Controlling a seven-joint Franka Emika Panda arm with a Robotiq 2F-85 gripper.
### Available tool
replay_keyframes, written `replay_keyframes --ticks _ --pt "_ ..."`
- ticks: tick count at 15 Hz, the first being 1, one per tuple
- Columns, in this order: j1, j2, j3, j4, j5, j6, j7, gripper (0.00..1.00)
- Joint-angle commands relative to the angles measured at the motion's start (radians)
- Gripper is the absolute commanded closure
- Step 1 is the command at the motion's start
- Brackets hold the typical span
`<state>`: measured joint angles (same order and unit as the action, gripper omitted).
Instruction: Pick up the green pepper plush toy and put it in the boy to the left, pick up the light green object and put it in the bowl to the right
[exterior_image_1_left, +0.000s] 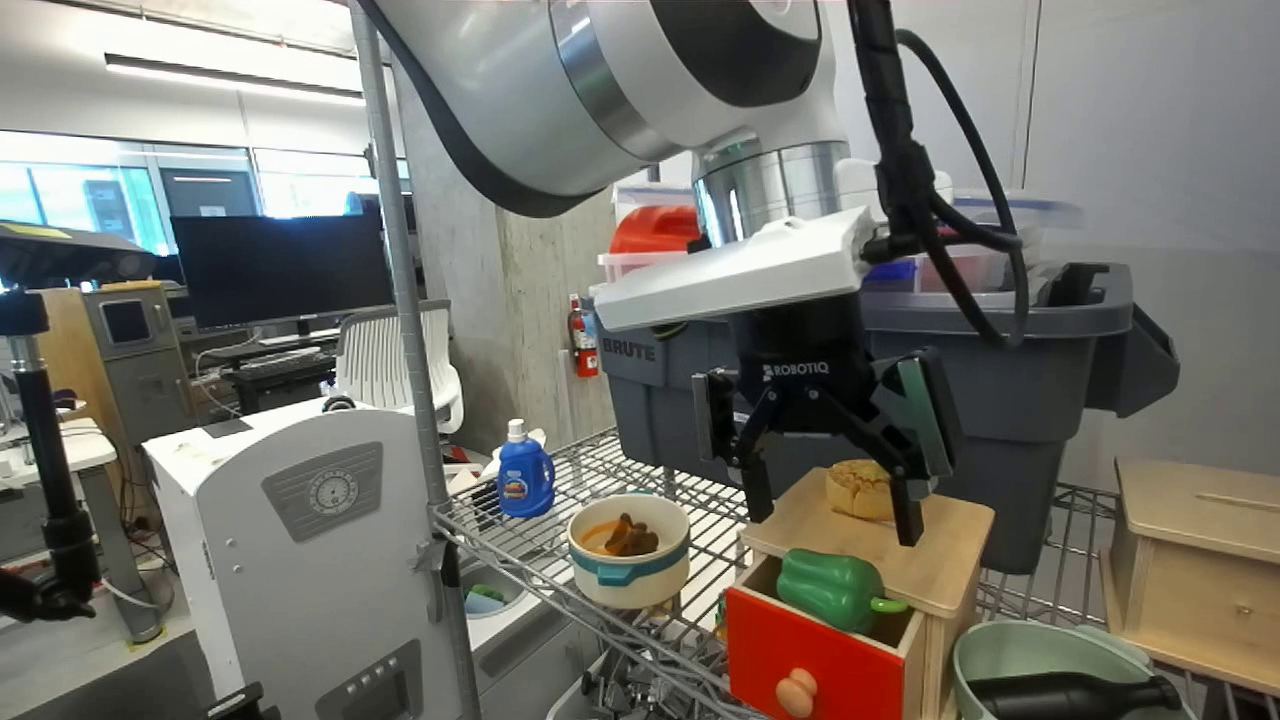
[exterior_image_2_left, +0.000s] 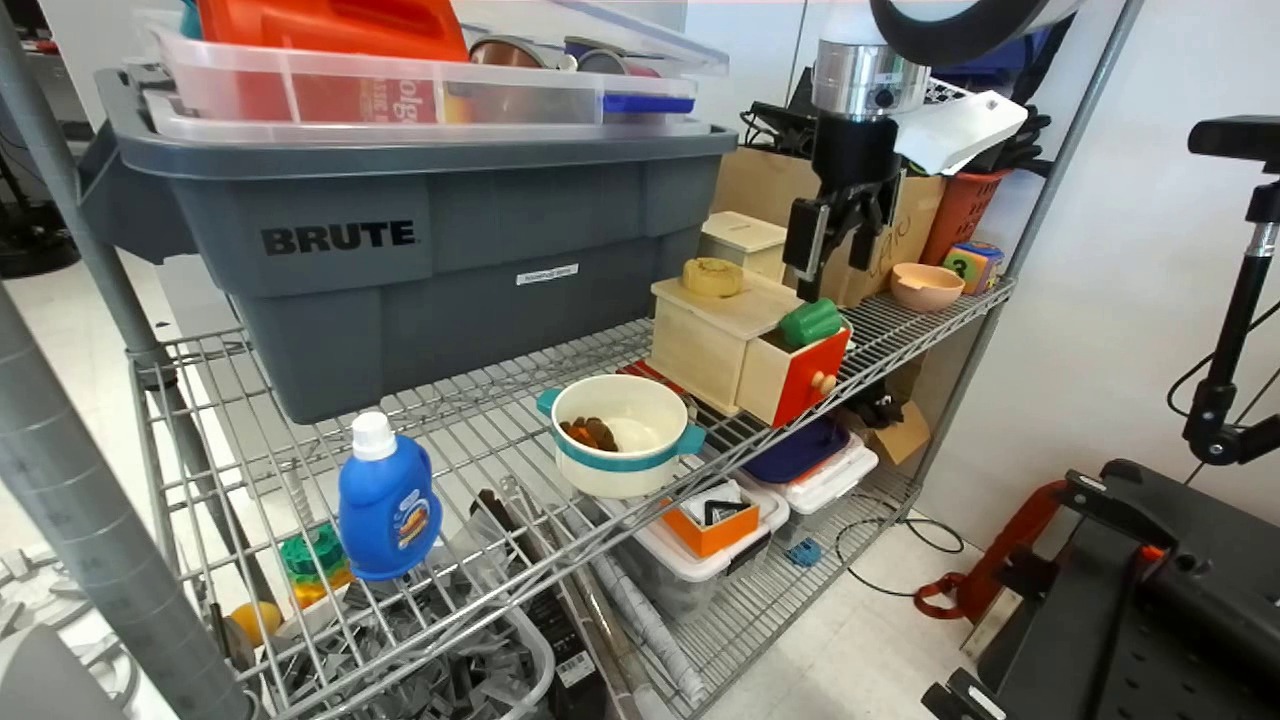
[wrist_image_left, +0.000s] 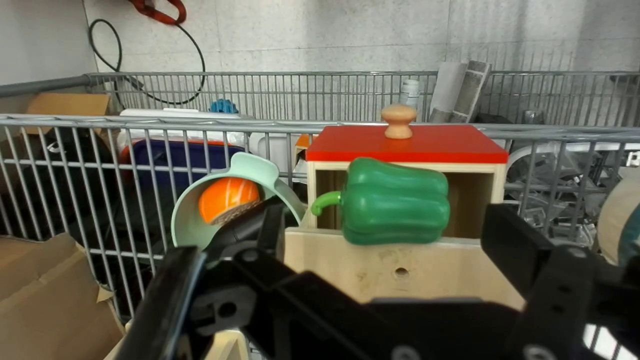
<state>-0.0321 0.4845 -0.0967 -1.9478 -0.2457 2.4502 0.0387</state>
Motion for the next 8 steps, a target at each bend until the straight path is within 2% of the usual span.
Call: replay_keyframes --ticks 1,8 --pt "-0.007 0.037 0.006 0.052 0.029 -0.025 -0.022 0.0" --pt "0.001 0.105 0.009 0.117 0.037 -0.037 -0.022 0.0"
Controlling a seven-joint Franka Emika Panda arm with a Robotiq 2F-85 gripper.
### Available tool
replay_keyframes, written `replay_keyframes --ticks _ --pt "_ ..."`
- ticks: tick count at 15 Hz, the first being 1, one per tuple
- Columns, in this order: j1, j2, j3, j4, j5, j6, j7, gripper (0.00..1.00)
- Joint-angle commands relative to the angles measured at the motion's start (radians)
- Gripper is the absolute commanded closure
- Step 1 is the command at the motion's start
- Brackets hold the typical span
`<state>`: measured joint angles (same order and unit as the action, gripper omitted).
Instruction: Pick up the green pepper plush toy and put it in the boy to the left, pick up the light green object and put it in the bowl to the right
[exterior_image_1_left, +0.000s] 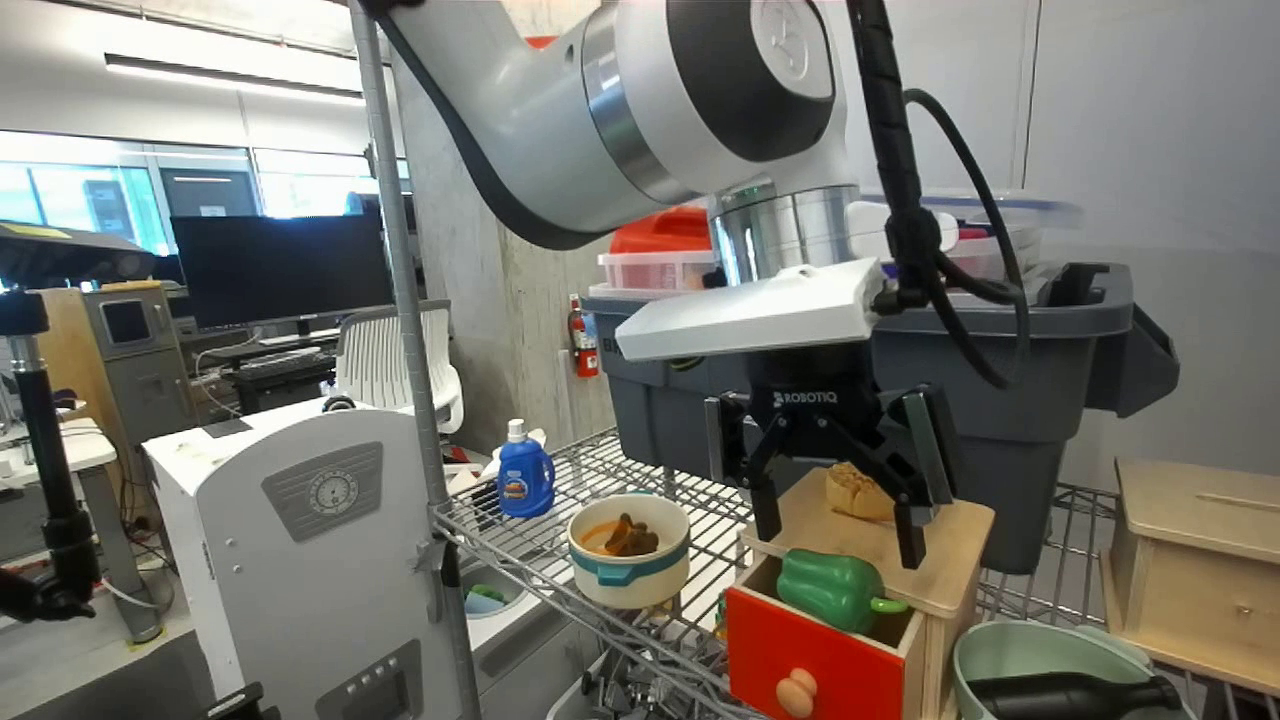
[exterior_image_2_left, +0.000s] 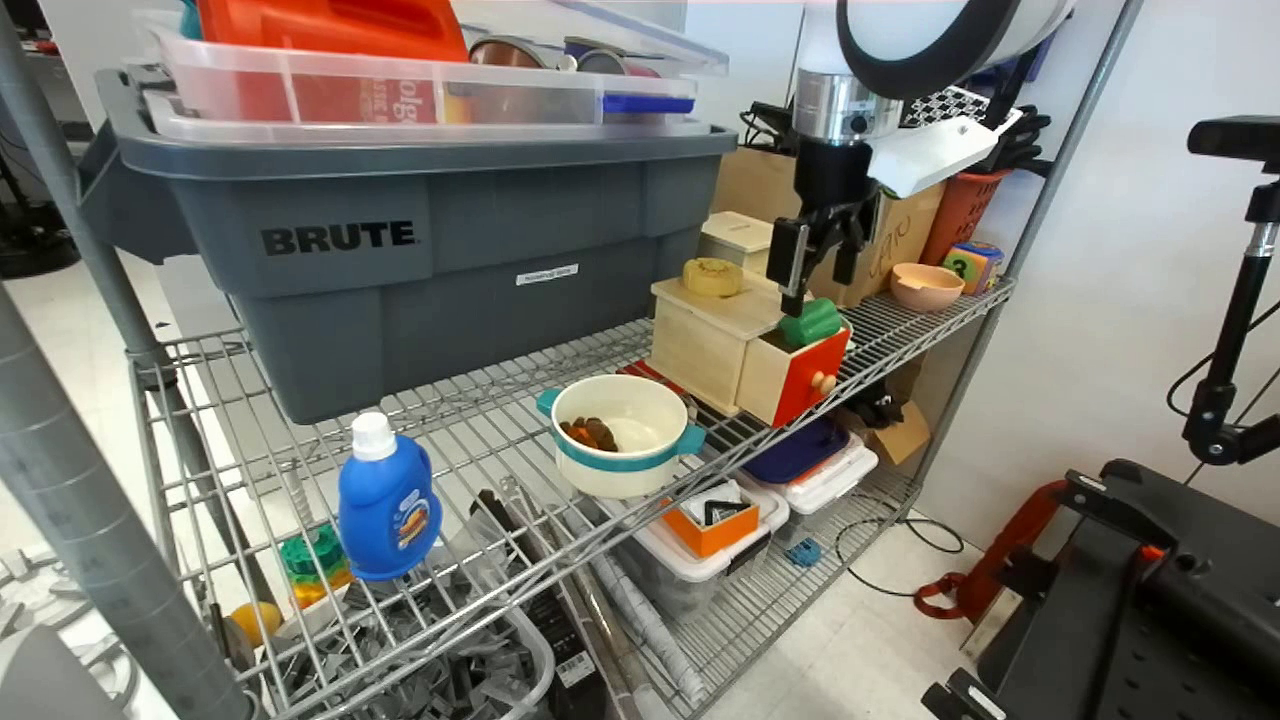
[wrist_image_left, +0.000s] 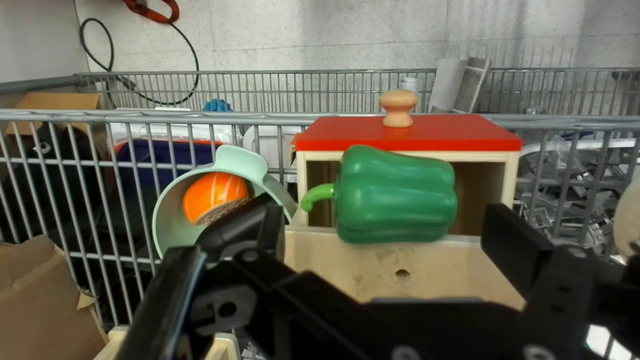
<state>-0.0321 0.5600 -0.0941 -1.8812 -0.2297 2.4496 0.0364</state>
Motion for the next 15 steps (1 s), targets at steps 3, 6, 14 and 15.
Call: replay_keyframes --ticks 3,6,14,15 --pt "0.012 0.066 0.01 0.076 0.018 -0.042 -0.014 0.0" --pt "0.022 0.105 0.016 0.112 0.019 -0.064 -0.015 0.0" --pt "0.034 0.133 0.017 0.156 0.016 -0.102 -0.014 0.0" --pt "0.033 0.133 0.018 0.156 0.017 -0.1 -0.014 0.0"
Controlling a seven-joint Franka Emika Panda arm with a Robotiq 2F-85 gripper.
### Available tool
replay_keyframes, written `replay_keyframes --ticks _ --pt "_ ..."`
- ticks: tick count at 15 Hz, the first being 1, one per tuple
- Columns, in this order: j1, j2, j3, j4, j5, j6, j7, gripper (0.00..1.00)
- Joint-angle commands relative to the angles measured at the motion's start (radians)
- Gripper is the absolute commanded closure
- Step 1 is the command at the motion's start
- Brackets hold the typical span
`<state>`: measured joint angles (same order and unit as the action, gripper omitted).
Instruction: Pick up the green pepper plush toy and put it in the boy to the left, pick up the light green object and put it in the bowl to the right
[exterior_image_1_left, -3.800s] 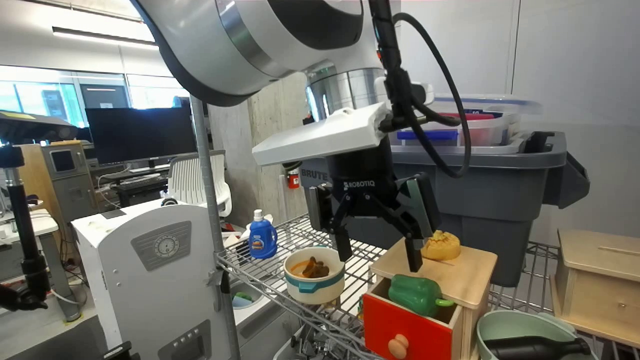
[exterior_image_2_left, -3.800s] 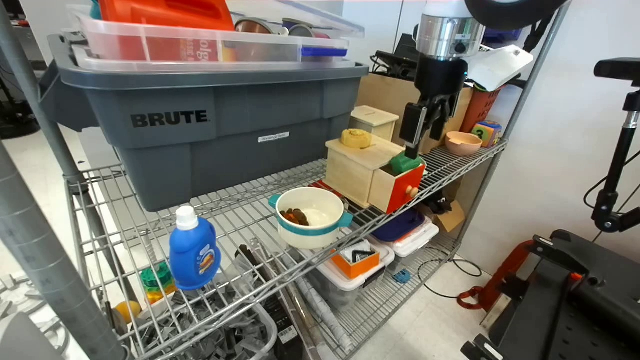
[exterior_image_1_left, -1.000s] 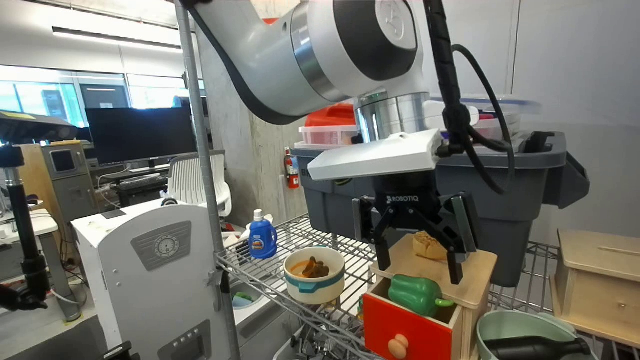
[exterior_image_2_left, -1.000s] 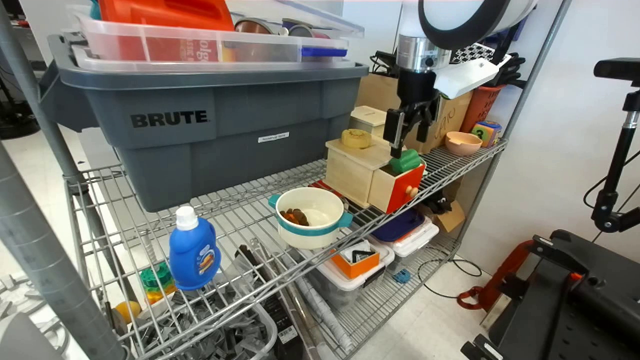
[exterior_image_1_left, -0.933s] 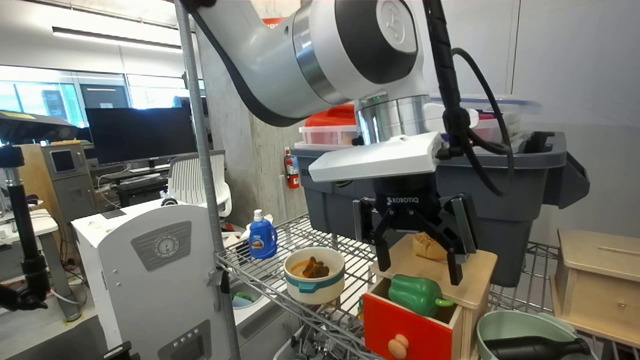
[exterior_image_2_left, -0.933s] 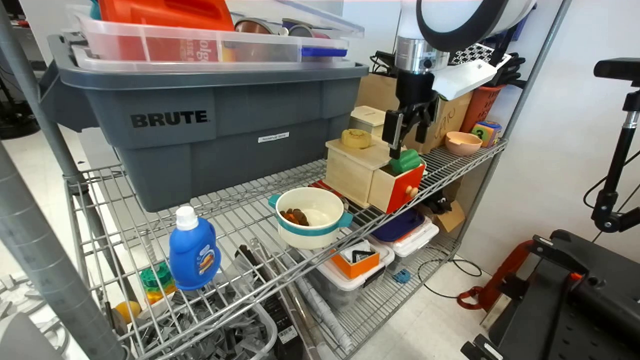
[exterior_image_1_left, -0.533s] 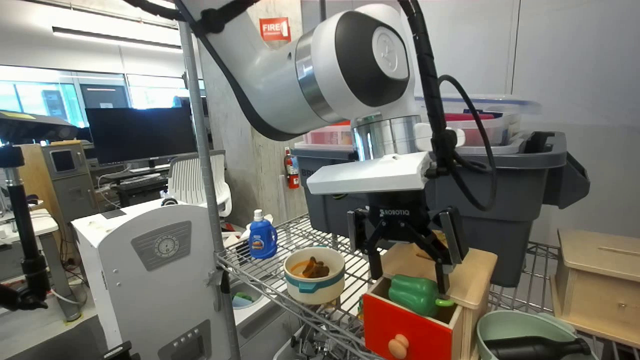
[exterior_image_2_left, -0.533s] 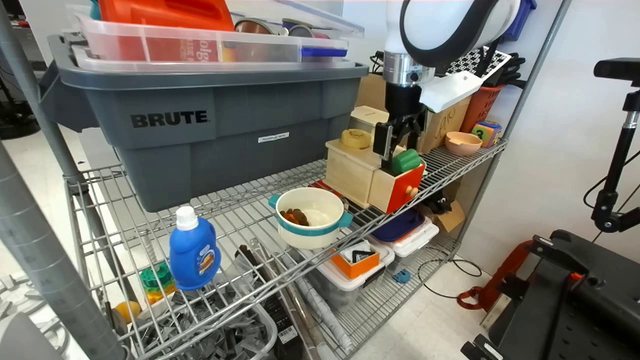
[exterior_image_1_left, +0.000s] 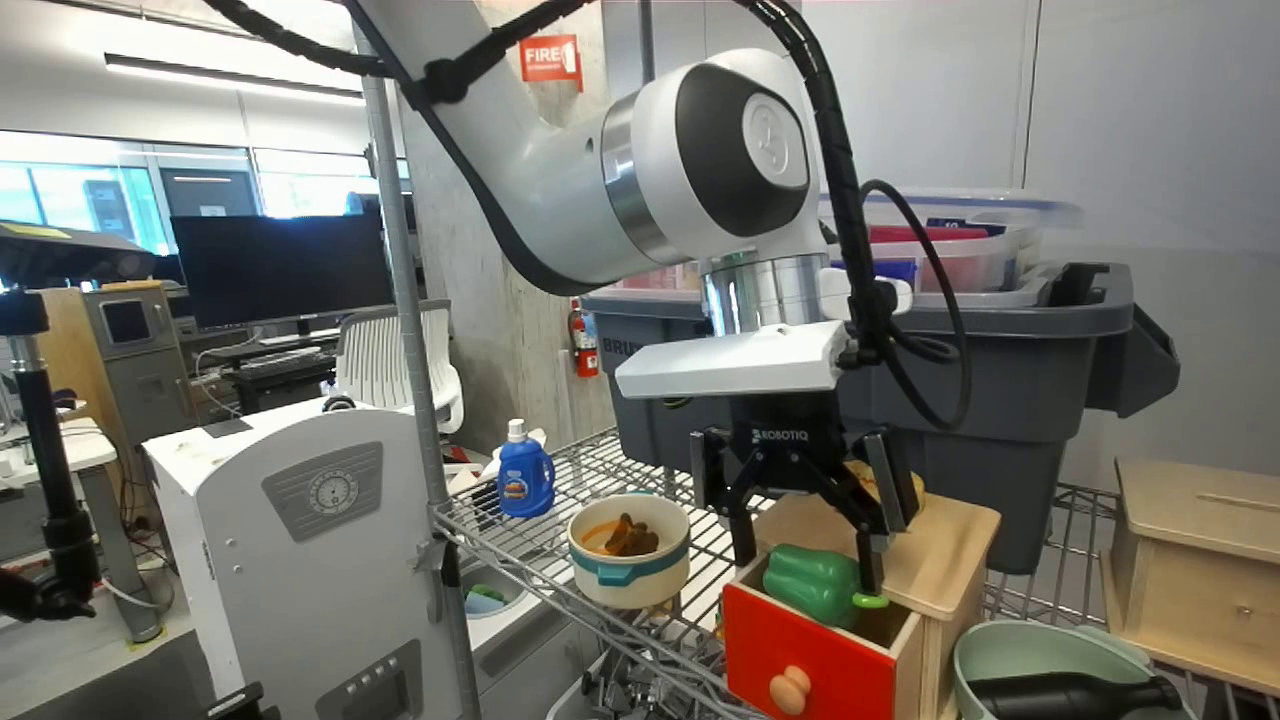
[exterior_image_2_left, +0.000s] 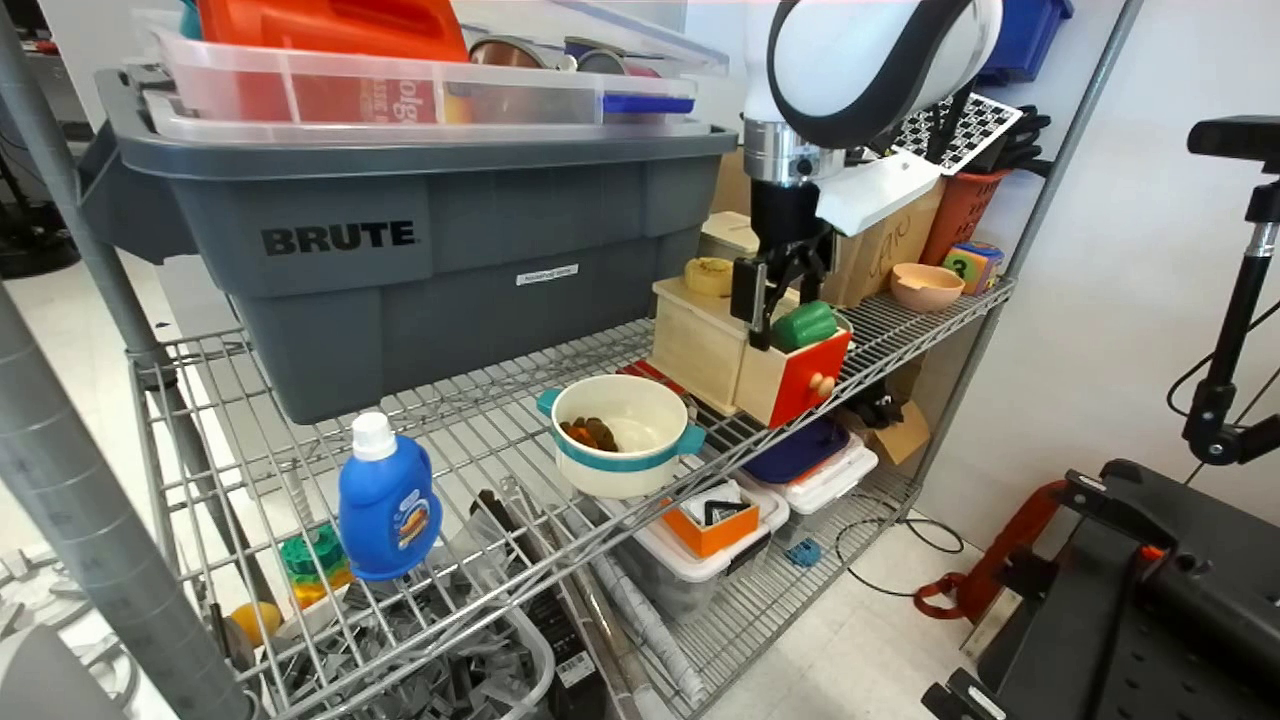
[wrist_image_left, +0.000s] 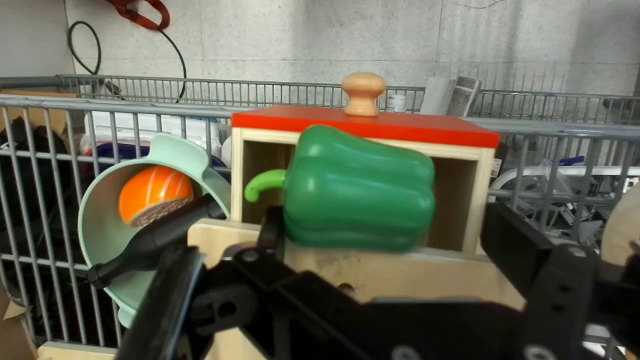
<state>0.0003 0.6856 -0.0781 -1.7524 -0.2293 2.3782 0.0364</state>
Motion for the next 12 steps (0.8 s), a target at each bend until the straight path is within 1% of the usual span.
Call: replay_keyframes --ticks 1,5,6,7,8,10,11,12 --pt "0.001 0.004 0.001 0.024 0.016 -0.027 -0.014 0.0" --pt "0.001 -0.004 0.0 0.012 0.014 -0.02 -0.012 0.0" --pt "0.001 -0.006 0.0 0.01 0.014 -0.018 -0.011 0.13" --pt "0.002 -0.008 -0.001 0.008 0.013 -0.017 -0.01 0.28" --pt "0.004 -0.013 -0.001 0.006 0.012 -0.017 -0.009 0.34" --pt "0.006 -0.018 -0.001 0.003 0.011 -0.015 -0.007 0.5" --pt "0.008 -0.021 -0.002 0.001 0.01 -0.016 -0.006 0.55" --pt "0.007 -0.021 -0.002 0.001 0.011 -0.015 -0.007 0.56"
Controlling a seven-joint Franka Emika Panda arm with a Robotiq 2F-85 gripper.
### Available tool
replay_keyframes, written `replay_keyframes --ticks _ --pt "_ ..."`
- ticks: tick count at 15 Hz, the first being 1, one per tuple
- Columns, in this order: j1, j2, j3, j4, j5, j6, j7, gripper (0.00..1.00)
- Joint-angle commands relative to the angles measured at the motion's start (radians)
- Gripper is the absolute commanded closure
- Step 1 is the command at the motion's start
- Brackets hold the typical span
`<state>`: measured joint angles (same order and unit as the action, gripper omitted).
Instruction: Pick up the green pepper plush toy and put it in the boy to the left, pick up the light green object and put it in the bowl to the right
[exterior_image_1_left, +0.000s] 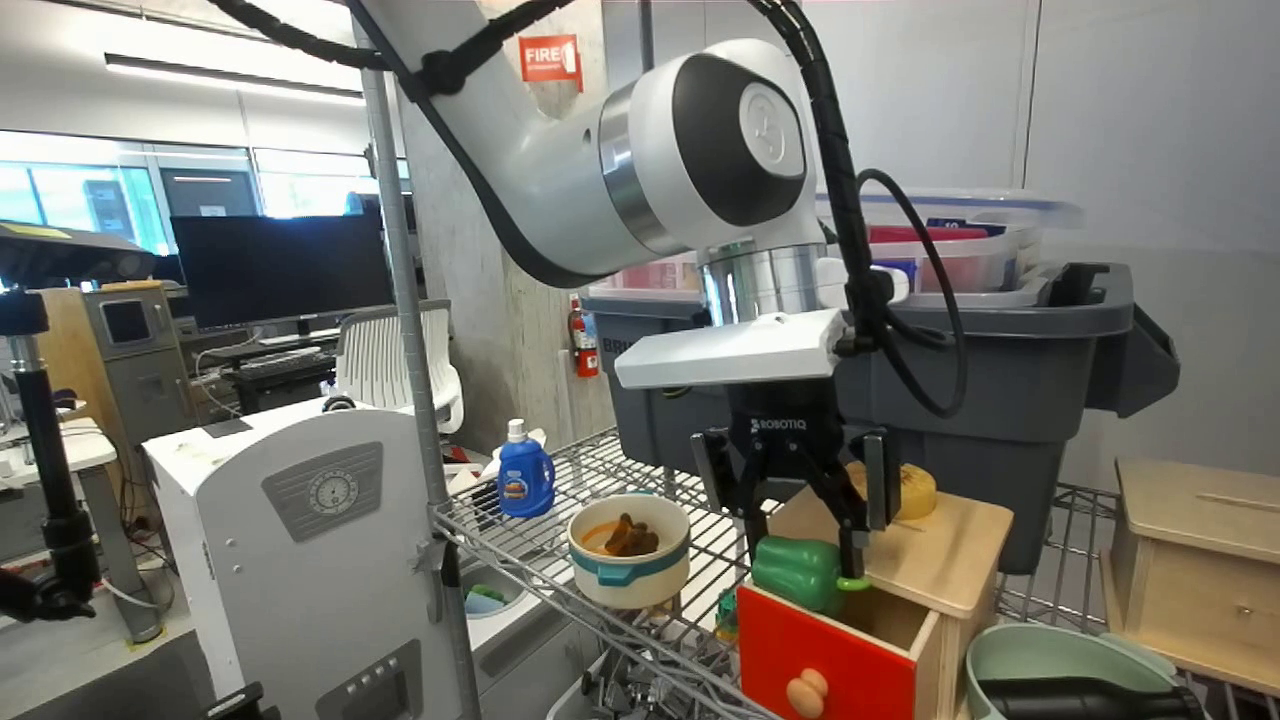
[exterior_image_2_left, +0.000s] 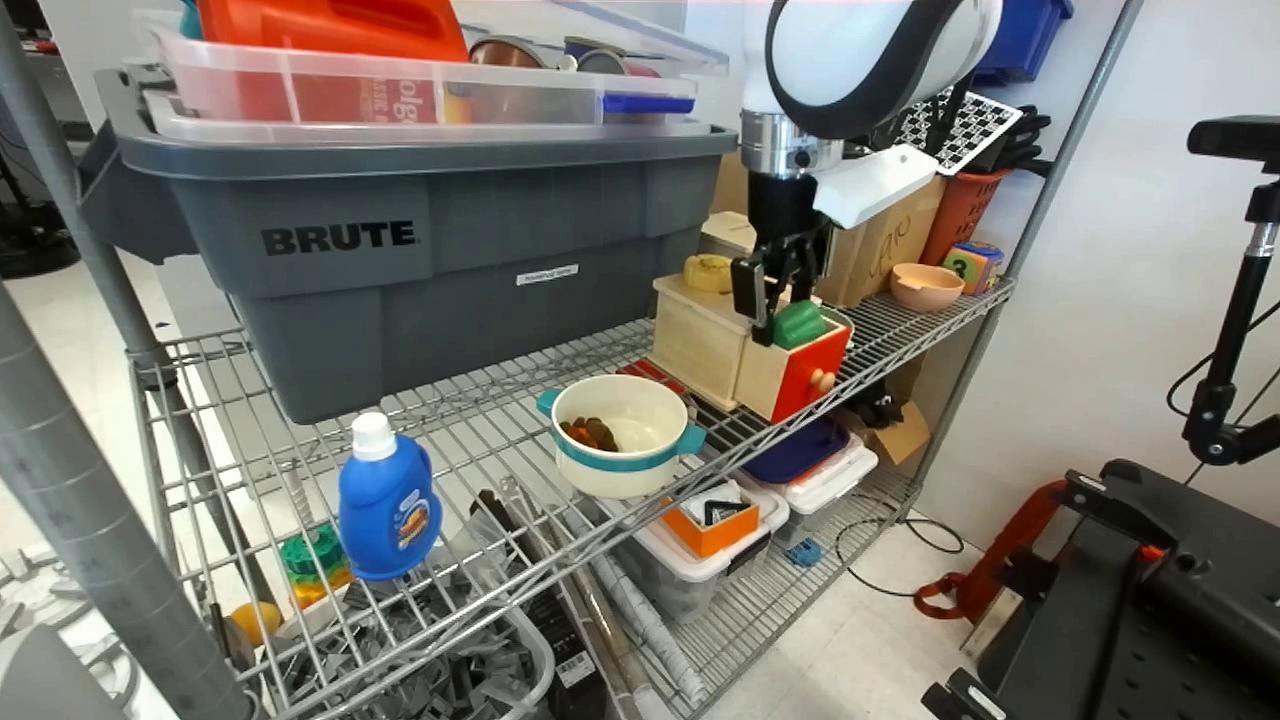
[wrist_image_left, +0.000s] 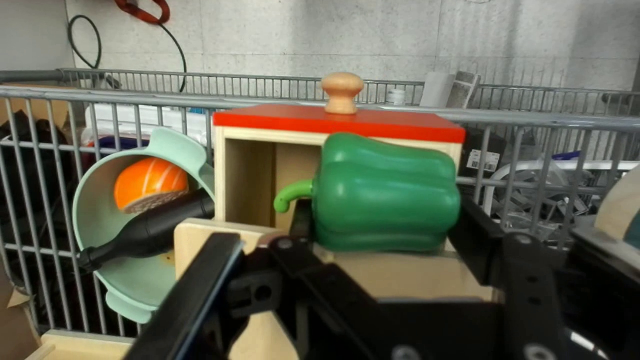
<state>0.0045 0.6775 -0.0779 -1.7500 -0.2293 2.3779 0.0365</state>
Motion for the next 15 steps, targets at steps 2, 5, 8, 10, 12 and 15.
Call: replay_keyframes --ticks 2,5,8,10,12,15 --pt "0.002 -0.016 -0.002 -0.004 0.011 -0.015 -0.008 0.57" --pt "0.003 -0.015 -0.002 -0.003 0.01 -0.016 -0.008 0.57" --pt "0.008 -0.021 -0.003 -0.007 0.007 -0.017 -0.005 0.08" --pt "0.009 -0.023 -0.002 -0.01 0.007 -0.016 -0.005 0.02" --pt "0.01 -0.026 -0.002 -0.013 0.006 -0.015 -0.004 0.0" --pt "0.013 -0.031 -0.003 -0.019 0.005 -0.013 -0.002 0.0"
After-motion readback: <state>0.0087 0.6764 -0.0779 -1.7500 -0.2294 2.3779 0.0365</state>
